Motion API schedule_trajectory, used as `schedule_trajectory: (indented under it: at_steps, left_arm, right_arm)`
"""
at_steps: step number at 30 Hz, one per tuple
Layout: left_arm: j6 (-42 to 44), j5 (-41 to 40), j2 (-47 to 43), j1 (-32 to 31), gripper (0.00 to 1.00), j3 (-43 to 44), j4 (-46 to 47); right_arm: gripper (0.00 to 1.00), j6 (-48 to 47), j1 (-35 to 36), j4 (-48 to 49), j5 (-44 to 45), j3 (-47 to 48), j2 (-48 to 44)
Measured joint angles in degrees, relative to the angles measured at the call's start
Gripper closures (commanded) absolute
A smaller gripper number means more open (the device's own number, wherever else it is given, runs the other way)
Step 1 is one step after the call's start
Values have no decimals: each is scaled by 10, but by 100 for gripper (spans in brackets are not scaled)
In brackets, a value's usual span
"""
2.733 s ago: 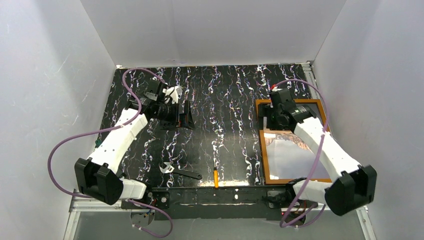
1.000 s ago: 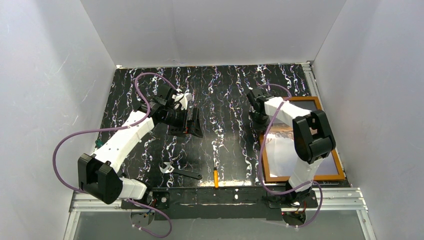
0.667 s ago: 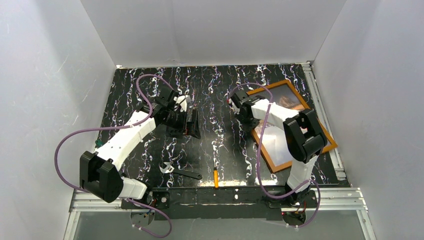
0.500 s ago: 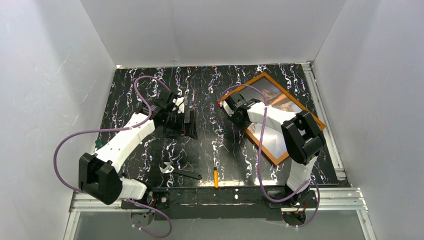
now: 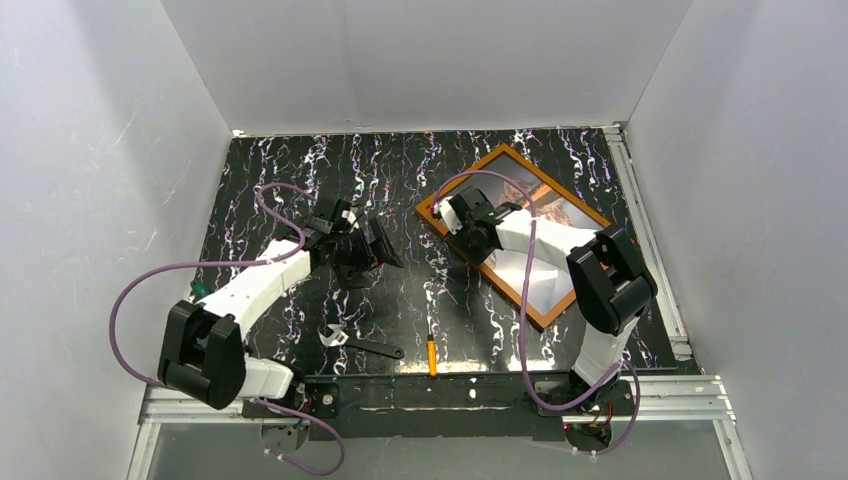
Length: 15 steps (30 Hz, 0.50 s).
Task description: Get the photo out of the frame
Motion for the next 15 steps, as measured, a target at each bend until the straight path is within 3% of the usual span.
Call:
schedule_trajectory:
  at_steps: [6,10,15]
  left_arm:
    - [-224,43,46,16,0,-54,204]
    - [-396,53,212,16,0,-54,461]
    - [-431,56,314,3,6,-18,531]
  right_arm:
    - [99,80,4,-18,-47,17,-17]
    - [99,165,4,-36,-101,35,-72]
    - [99,201,-2,-23,-111,36,-99]
